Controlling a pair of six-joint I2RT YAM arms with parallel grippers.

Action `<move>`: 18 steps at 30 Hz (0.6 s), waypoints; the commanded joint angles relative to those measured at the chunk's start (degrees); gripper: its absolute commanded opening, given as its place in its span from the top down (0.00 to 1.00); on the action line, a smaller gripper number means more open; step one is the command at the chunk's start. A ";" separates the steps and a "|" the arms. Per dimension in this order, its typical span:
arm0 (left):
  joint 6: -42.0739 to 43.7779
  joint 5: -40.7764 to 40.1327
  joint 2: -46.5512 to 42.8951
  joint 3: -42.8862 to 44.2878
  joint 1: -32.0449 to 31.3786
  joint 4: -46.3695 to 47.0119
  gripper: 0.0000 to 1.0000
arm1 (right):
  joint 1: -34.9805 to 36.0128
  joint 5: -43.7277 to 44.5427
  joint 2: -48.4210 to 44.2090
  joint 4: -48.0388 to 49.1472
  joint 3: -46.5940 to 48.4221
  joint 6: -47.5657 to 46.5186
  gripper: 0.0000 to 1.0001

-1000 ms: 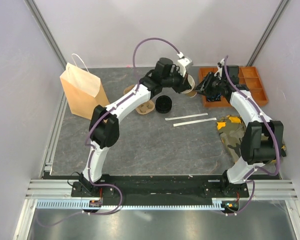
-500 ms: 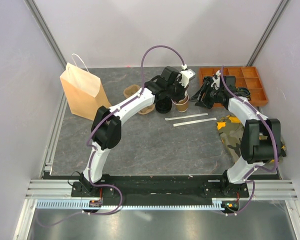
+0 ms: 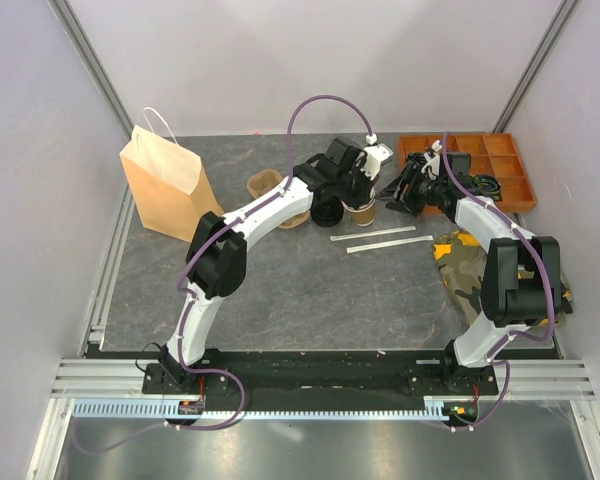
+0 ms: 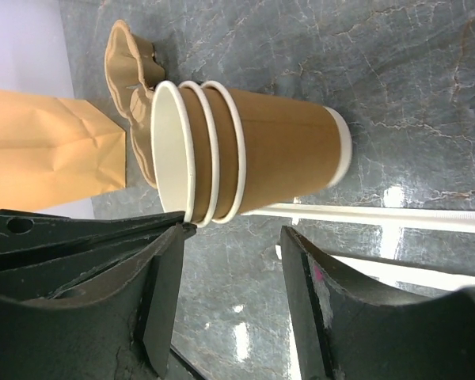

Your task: Pack the takeout coffee

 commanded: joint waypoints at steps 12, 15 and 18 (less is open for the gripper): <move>2.26 1.97 0.90 4.39 -0.83 -0.23 0.98 | 0.10 -0.26 2.70 3.61 0.07 1.19 0.44; 2.26 2.32 1.25 4.83 -1.10 -0.32 0.98 | 0.02 -0.61 3.40 4.05 -0.11 1.80 0.44; 2.52 2.33 1.60 5.27 -1.36 -0.50 0.98 | 0.10 -0.87 3.40 4.66 -0.02 2.07 0.44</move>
